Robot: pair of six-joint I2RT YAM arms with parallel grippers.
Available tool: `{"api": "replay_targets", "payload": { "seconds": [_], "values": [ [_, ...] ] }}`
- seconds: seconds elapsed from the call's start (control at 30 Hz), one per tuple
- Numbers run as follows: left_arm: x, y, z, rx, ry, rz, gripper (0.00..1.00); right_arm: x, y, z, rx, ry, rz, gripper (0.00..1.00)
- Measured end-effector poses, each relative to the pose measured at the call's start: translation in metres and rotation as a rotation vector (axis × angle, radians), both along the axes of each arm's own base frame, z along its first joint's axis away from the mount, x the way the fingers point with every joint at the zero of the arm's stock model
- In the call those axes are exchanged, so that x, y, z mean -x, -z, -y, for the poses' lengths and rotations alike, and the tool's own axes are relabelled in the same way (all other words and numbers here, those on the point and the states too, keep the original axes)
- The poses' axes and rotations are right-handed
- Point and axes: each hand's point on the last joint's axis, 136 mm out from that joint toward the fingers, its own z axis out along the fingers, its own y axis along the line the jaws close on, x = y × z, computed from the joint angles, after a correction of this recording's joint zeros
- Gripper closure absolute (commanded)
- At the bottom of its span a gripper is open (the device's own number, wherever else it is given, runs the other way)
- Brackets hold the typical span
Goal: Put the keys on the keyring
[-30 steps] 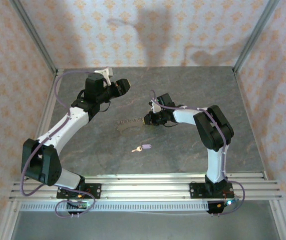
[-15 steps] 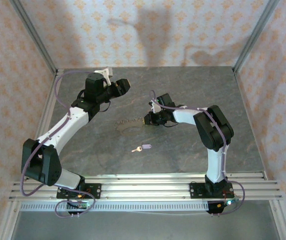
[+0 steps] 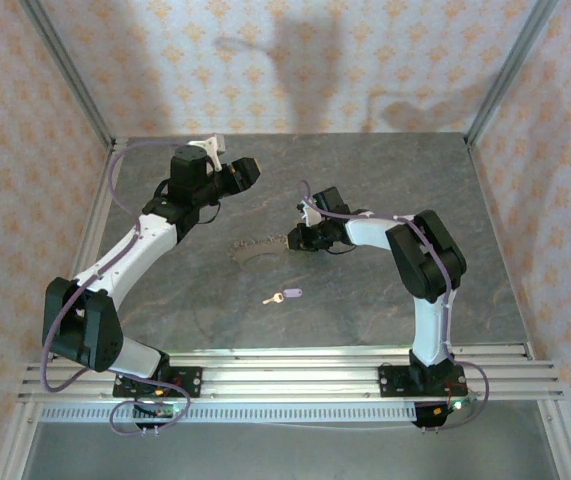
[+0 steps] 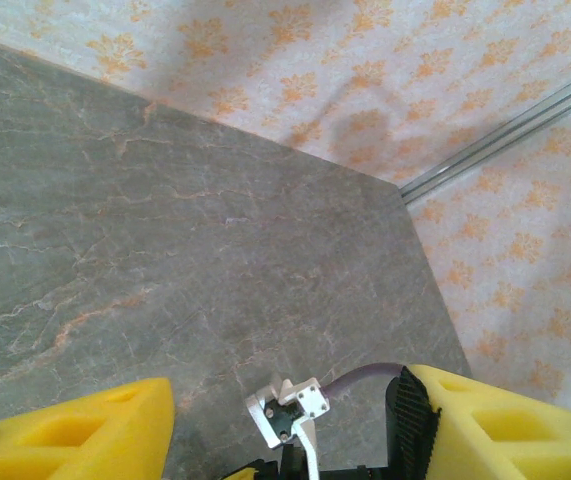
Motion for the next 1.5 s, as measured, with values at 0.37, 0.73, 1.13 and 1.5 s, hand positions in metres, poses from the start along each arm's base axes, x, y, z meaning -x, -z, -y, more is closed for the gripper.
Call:
{"api": "replay_targets", "payload": {
  "seconds": [0.37, 0.73, 1.13, 1.5],
  "values": [
    [0.0, 0.001, 0.0, 0.0, 0.002, -0.003, 0.38, 0.001, 0.001, -0.001, 0.001, -0.003, -0.003, 0.98],
    [-0.006, 0.001, -0.01, -0.038, -0.086, -0.076, 0.37, 0.001, -0.003, -0.002, -0.002, -0.004, 0.003, 1.0],
    [0.0, -0.007, -0.007, -0.06, 0.015, -0.092, 0.4, -0.023, -0.128, -0.015, -0.149, -0.014, 0.231, 1.0],
    [0.011, -0.025, 0.011, 0.01, 0.213, -0.028, 0.4, -0.041, -0.211, -0.008, -0.298, -0.027, 0.349, 1.0]
  ]
}}
